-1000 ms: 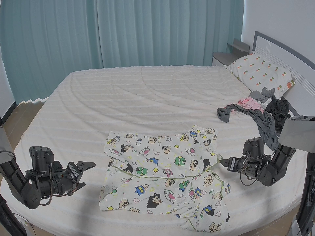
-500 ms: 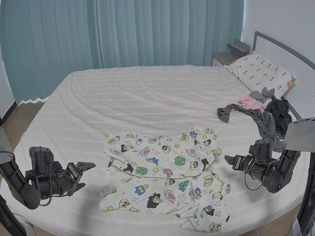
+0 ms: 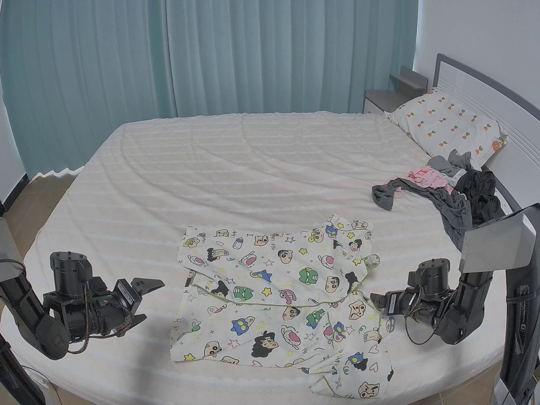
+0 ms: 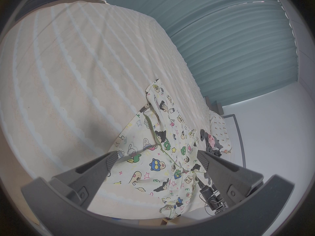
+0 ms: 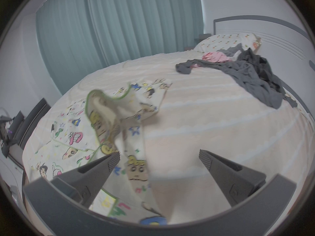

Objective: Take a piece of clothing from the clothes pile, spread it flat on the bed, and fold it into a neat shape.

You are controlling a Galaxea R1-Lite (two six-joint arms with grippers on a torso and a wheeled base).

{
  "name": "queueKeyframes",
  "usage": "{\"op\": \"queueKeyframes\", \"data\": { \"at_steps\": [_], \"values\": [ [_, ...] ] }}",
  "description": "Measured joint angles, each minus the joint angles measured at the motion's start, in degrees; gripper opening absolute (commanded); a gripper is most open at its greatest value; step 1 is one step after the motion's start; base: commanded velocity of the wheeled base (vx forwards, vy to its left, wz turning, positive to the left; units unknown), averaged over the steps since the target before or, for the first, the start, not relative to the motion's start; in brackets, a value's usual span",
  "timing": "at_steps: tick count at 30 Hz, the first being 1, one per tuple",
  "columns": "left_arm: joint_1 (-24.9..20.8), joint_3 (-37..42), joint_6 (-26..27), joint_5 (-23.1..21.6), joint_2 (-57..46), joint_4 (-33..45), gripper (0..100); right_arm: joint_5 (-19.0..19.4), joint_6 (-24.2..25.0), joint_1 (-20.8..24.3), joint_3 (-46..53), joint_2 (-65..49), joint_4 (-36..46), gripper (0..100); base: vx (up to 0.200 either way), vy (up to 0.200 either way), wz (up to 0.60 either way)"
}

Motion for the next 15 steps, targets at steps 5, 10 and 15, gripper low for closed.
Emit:
{"op": "queueKeyframes", "data": {
  "at_steps": [5, 10, 15],
  "values": [
    [0.05, 0.00, 0.00, 0.00, 0.10, 0.00, 100, 0.02, 0.29, 4.94, 1.02, 1.35, -0.66, 100, 0.000, 0.000, 0.00],
    [0.09, 0.00, 0.02, -0.02, 0.11, 0.00, 100, -0.43, 0.60, 9.44, 3.47, 1.79, -3.05, 100, 0.000, 0.000, 0.00],
    [0.09, 0.00, 0.02, -0.02, 0.16, 0.00, 100, -0.66, 1.08, 10.75, 5.21, 1.94, -3.45, 100, 0.000, 0.000, 0.00]
  ]
}}
